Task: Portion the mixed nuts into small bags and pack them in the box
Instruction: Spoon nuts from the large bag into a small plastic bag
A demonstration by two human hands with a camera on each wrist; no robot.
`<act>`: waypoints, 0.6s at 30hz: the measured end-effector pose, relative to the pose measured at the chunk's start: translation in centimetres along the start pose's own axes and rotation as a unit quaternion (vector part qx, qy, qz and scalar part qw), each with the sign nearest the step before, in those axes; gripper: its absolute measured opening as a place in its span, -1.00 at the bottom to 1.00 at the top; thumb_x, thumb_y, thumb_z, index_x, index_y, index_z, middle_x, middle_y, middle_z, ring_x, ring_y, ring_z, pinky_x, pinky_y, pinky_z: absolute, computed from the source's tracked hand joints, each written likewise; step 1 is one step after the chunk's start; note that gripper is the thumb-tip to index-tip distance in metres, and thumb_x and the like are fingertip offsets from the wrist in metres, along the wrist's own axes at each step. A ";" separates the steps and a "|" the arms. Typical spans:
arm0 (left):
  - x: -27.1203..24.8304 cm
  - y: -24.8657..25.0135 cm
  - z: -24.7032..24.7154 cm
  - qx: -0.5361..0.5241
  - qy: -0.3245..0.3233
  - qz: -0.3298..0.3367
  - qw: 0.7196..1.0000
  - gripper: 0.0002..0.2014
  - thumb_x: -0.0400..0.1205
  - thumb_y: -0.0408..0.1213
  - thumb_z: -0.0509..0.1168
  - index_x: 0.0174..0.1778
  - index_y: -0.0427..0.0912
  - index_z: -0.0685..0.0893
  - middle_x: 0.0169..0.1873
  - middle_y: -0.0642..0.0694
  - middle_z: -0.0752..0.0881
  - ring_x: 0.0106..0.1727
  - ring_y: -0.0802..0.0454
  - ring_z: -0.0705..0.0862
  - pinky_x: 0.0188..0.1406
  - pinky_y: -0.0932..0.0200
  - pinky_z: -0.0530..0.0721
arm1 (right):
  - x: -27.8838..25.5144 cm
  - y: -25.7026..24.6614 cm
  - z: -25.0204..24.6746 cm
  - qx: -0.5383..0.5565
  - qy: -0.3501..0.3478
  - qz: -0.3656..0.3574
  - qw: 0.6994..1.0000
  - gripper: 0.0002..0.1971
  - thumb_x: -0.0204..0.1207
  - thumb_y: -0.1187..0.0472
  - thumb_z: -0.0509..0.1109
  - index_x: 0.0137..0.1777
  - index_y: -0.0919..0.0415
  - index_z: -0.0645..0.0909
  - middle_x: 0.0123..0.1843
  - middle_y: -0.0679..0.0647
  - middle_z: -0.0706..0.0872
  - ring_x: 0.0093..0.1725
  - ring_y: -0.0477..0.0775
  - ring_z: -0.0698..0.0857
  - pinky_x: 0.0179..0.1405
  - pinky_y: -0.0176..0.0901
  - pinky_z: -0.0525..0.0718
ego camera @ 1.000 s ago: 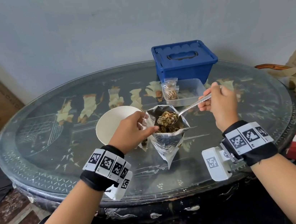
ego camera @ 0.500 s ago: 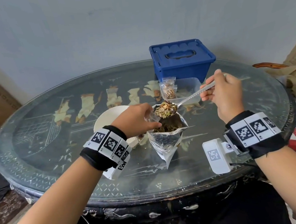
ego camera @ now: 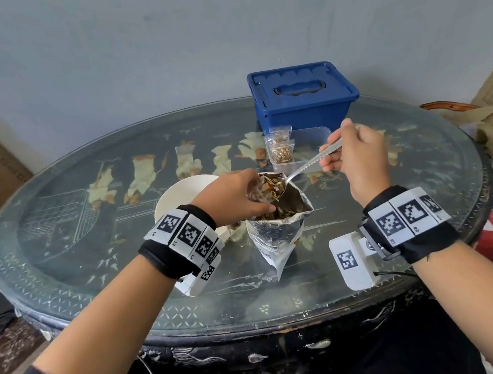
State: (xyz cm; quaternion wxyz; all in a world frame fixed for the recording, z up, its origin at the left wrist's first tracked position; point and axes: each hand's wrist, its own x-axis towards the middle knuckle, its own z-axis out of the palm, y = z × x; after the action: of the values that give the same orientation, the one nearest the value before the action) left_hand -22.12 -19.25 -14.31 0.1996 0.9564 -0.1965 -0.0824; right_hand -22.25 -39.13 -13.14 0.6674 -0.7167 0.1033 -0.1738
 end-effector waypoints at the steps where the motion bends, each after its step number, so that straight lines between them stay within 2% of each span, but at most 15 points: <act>1: 0.0 0.0 0.0 0.004 0.000 0.000 1.000 -0.42 0.49 0.09 0.38 0.32 -0.18 0.48 0.19 -0.12 0.63 -0.07 0.04 0.59 -0.07 0.21 0.54 | 0.0 0.1 0.0 -0.005 0.000 -0.001 1.000 -0.62 0.72 0.14 0.06 -0.30 0.20 0.52 -0.41 0.16 0.67 -0.61 -0.10 0.63 -0.56 -0.28 0.62; 3: 0.1 0.1 0.1 0.009 -0.002 0.000 1.000 -0.41 0.49 0.09 0.38 0.32 -0.19 0.48 0.19 -0.14 0.63 0.07 -0.03 0.60 0.07 0.12 0.59 | -0.1 0.2 0.1 -0.014 -0.002 -0.004 1.000 -0.63 0.72 0.13 0.07 -0.30 0.18 0.52 -0.39 0.15 0.68 -0.60 -0.11 0.63 -0.53 -0.28 0.64; 5: 0.1 0.1 0.3 0.011 -0.003 0.000 1.000 -0.43 0.49 0.08 0.39 0.30 -0.21 0.49 0.16 -0.15 0.64 0.10 -0.06 0.60 0.11 0.08 0.59 | -0.2 0.3 0.3 -0.019 -0.009 -0.009 1.000 -0.63 0.72 0.12 0.07 -0.30 0.17 0.53 -0.39 0.14 0.68 -0.58 -0.10 0.64 -0.51 -0.26 0.65; 12: 0.0 0.0 0.6 0.004 0.012 0.009 1.000 -0.47 0.49 0.07 0.39 0.24 -0.20 0.50 0.08 -0.13 0.64 -0.01 0.01 0.55 -0.03 0.19 0.52 | -0.8 0.0 0.9 0.014 -0.044 -0.026 0.999 -0.66 0.73 0.16 0.06 -0.23 0.26 0.51 -0.39 0.16 0.65 -0.60 -0.10 0.63 -0.60 -0.31 0.63; 18: -0.1 -0.2 1.3 -0.030 0.052 0.006 0.998 -0.47 0.49 0.05 0.40 0.27 -0.16 0.50 0.06 -0.07 0.62 -0.05 0.07 0.52 -0.11 0.29 0.42 | -1.6 -0.5 1.8 0.037 -0.148 -0.010 0.988 -0.65 0.74 0.14 0.01 -0.21 0.22 0.49 -0.34 0.16 0.65 -0.52 -0.03 0.66 -0.52 -0.24 0.66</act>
State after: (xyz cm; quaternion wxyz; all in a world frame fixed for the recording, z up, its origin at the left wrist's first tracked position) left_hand -22.45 -19.47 -15.52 0.2385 0.9518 -0.1894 -0.0374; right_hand -23.09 -36.83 -12.93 0.7000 -0.7100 -0.0101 -0.0762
